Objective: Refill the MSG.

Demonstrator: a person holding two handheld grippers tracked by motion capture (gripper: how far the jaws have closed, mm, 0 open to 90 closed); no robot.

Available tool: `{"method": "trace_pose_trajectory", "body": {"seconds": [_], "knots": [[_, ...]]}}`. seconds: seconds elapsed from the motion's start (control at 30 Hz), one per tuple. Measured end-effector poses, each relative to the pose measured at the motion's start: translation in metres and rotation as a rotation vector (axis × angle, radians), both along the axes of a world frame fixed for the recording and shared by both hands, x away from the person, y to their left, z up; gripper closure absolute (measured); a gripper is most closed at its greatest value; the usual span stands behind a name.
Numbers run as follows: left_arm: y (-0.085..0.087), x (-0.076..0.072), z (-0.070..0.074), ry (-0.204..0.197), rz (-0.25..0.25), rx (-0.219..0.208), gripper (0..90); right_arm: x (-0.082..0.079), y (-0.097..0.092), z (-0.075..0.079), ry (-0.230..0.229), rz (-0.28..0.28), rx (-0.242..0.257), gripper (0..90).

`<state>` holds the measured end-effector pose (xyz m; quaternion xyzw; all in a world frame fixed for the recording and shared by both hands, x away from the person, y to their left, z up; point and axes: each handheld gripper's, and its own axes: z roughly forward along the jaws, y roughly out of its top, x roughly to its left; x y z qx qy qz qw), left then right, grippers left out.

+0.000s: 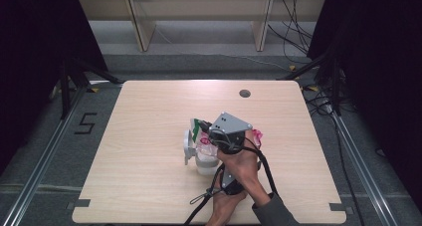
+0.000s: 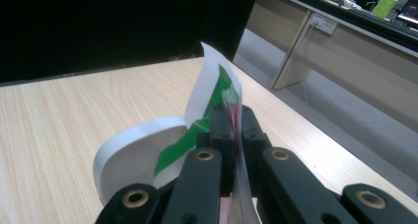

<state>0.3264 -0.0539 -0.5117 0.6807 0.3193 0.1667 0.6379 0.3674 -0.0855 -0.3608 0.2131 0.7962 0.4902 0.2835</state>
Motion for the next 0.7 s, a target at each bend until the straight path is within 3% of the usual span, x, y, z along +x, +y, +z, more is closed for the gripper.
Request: {"method": "trace_pose_trajectory", "body": {"seconds": [0.07, 0.13, 0.23, 0.33, 0.37, 0.43, 0.7], "knots": [[-0.0004, -0.0003, 0.0004, 0.001, 0.006, -0.012, 76.2, -0.0010, -0.0002, 0.0004, 0.017, -0.001, 0.009, 89.4], [-0.0007, 0.0002, 0.0008, -0.001, 0.001, -0.011, 76.2, -0.0010, -0.0007, 0.0014, 0.000, 0.004, 0.010, 89.4], [-0.0009, -0.0001, 0.0007, 0.001, 0.000, -0.003, 76.2, -0.0012, 0.0004, -0.0001, 0.018, -0.005, 0.003, 89.4], [-0.0013, 0.0002, 0.0008, -0.002, 0.002, -0.009, 76.2, 0.0005, -0.0025, 0.0019, 0.003, 0.009, 0.017, 89.4], [-0.0015, -0.0009, 0.0007, 0.003, 0.035, -0.012, 76.2, 0.0003, -0.0031, 0.0025, 0.009, 0.013, 0.015, 89.4], [-0.0013, -0.0005, 0.0003, 0.000, 0.000, -0.001, 76.2, 0.0008, -0.0022, 0.0010, 0.011, 0.007, 0.007, 89.4], [-0.0013, -0.0002, -0.0001, -0.002, 0.002, -0.002, 76.2, 0.0016, -0.0016, 0.0000, 0.009, 0.001, 0.011, 89.4]]}}
